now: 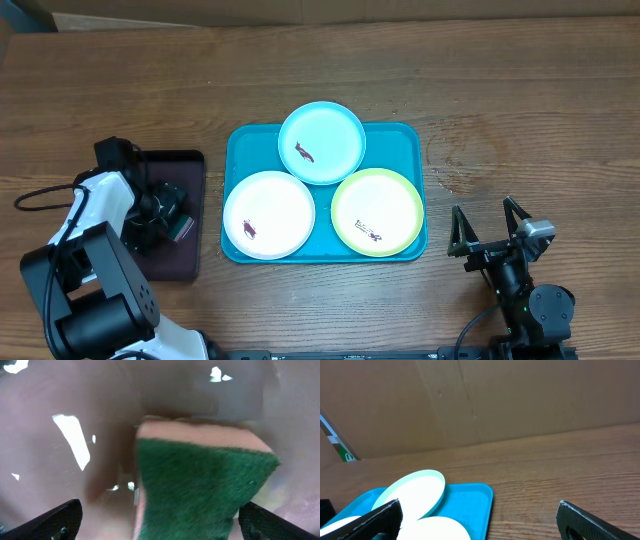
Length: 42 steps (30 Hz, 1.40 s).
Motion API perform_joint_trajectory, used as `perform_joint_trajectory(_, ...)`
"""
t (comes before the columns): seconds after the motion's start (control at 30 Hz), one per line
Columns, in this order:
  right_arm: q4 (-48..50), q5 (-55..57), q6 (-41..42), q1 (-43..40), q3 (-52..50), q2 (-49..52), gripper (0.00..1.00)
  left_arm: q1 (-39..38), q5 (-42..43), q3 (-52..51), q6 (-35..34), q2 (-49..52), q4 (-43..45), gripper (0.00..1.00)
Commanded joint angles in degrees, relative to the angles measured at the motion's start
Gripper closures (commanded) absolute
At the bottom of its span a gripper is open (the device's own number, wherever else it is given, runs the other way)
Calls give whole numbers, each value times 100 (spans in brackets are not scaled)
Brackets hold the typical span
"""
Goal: Clean dirty plates on tray and stack at the side
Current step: 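Move the left gripper down to the sponge on the dark tray, then close the left gripper on the green-and-pink sponge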
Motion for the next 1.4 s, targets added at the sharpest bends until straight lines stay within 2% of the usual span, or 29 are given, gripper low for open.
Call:
perform_joint_trajectory(0.0,33,-11,-2,-31,-59,-50,0,22,271,111,404,138,52,2)
perform_joint_trajectory(0.03,33,-11,-2,-31,-59,-50,0,22,278,111,404,162,52,9)
perform_joint_trajectory(0.1,33,-11,-2,-31,-59,-50,0,22,282,111,402,214,50,28)
perform_joint_trajectory(0.27,33,-11,-2,-28,-59,-50,0,22,267,111,402,378,101,52)
perform_joint_trajectory(0.37,33,-11,-2,-31,-59,-50,0,24,214,111,404,461,181,74)
perform_joint_trajectory(0.43,33,-11,-2,-31,-59,-50,0,22,103,111,402,470,186,96)
perform_joint_trajectory(0.5,33,-11,-2,-28,-59,-50,0,22,63,111,404,470,188,96)
perform_joint_trajectory(0.53,33,-11,-2,-28,-59,-50,0,22,63,111,404,470,186,96)
perform_joint_trajectory(0.57,33,-11,-2,-31,-59,-50,0,22,66,111,404,470,186,90)
perform_joint_trajectory(0.6,33,-11,-2,-28,-59,-50,0,22,68,111,404,470,186,74)
perform_joint_trajectory(0.67,33,-11,-2,-31,-59,-50,0,22,63,111,404,470,188,20)
perform_joint_trajectory(0.7,33,-11,-2,-31,-59,-50,0,22,61,111,404,470,199,0)
perform_joint_trajectory(1.07,33,-11,-2,-28,-59,-50,0,24,-505,111,409,470,605,0)
perform_joint_trajectory(1.13,33,-11,-2,-31,-59,-50,0,24,-643,111,407,470,664,11)
perform_joint_trajectory(1.23,33,-11,-2,-28,-59,-50,0,24,-708,111,404,470,721,60)
perform_joint_trajectory(1.3,33,-11,-2,-31,-59,-50,0,24,-708,111,404,470,728,82)
perform_joint_trajectory(1.37,33,-11,-2,-28,-59,-50,0,24,-704,111,404,470,723,96)
